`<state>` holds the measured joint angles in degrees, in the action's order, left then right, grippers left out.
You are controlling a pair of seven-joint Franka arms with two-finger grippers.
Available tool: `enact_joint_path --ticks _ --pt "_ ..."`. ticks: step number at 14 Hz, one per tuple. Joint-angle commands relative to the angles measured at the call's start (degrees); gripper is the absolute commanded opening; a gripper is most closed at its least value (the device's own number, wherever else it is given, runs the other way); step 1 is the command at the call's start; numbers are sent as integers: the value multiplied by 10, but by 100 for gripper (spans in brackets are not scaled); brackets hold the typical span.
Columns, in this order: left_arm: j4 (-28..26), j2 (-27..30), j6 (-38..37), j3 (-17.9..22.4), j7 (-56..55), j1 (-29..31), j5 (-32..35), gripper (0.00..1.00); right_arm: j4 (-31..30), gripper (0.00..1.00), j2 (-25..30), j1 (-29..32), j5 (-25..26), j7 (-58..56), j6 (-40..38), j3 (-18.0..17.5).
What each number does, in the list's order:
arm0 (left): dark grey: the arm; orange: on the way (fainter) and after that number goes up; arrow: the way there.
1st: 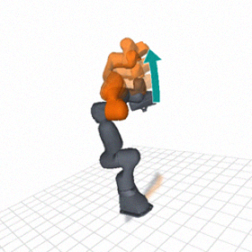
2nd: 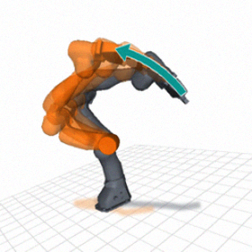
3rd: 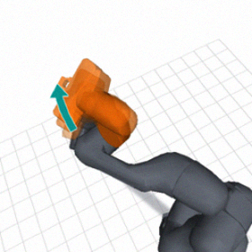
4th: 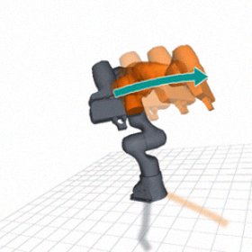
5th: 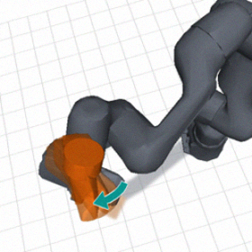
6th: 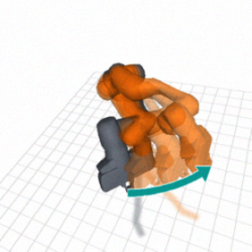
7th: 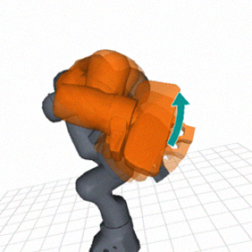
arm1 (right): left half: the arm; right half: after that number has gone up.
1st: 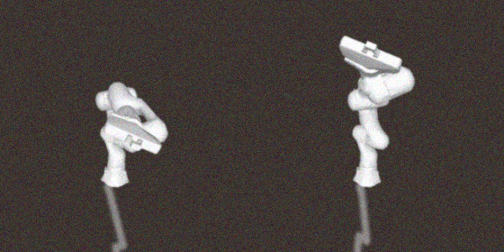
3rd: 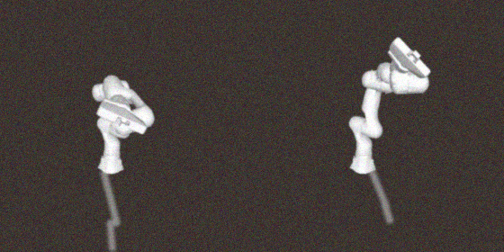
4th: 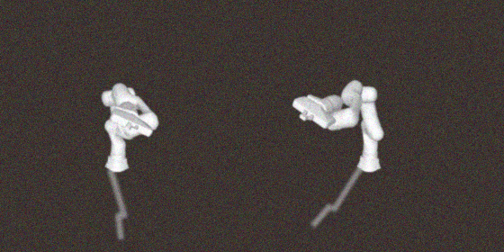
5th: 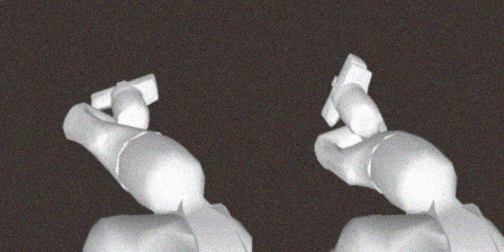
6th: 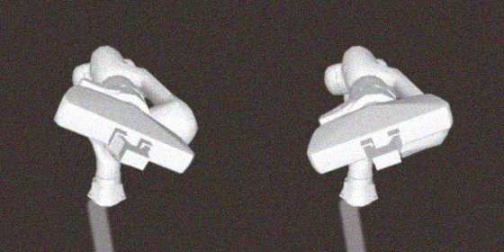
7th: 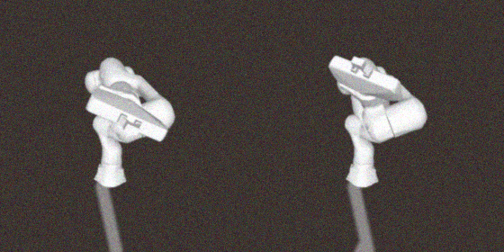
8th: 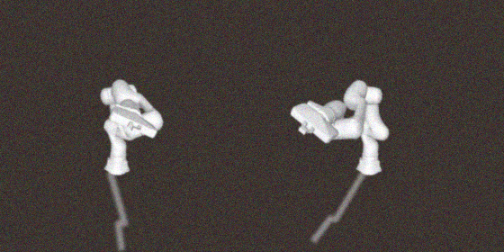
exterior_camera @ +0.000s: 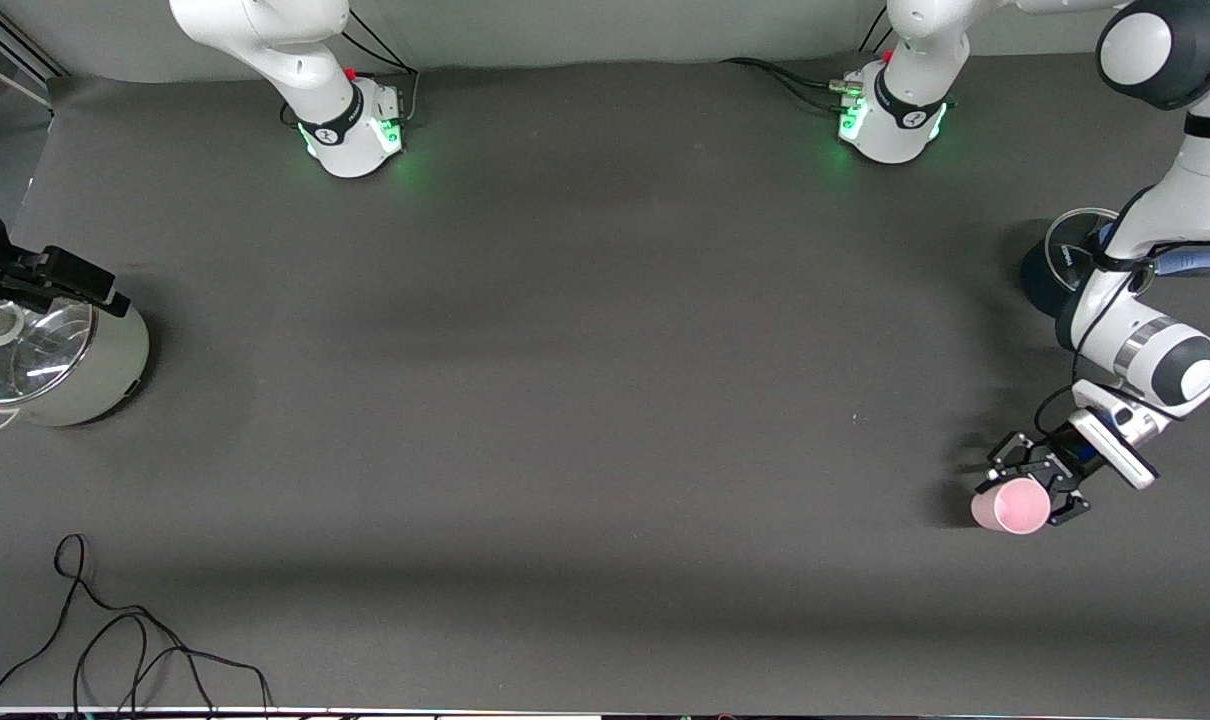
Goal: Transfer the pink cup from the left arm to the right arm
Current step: 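Lift the pink cup and carry it to the table's middle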
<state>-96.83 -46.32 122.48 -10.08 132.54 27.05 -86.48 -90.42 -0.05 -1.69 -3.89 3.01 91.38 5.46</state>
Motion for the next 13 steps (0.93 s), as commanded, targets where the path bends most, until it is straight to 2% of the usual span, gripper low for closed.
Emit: enact_joint_path --ticks 1,5,7,8,11,13 --pt "-11 64 61 7 -116 -56 12 47 9 100 0 1 -5 -8 -8 1" --pt "-21 128 136 4 -271 -141 10 47 7 100 0 1 -3 -7 -8 1" --pt "-33 159 201 -15 -332 -186 3 47 6 100 -1 1 4 -8 -8 1" --pt "-39 176 243 -42 -357 -197 -7 47 5 100 -2 1 4 -8 -8 1" --pt "-45 199 330 -168 -384 -194 -27 47 6 100 -7 1 5 -8 -8 1" --pt "-45 202 335 -223 -384 -191 -31 47 7 100 -7 1 5 -6 -8 1"
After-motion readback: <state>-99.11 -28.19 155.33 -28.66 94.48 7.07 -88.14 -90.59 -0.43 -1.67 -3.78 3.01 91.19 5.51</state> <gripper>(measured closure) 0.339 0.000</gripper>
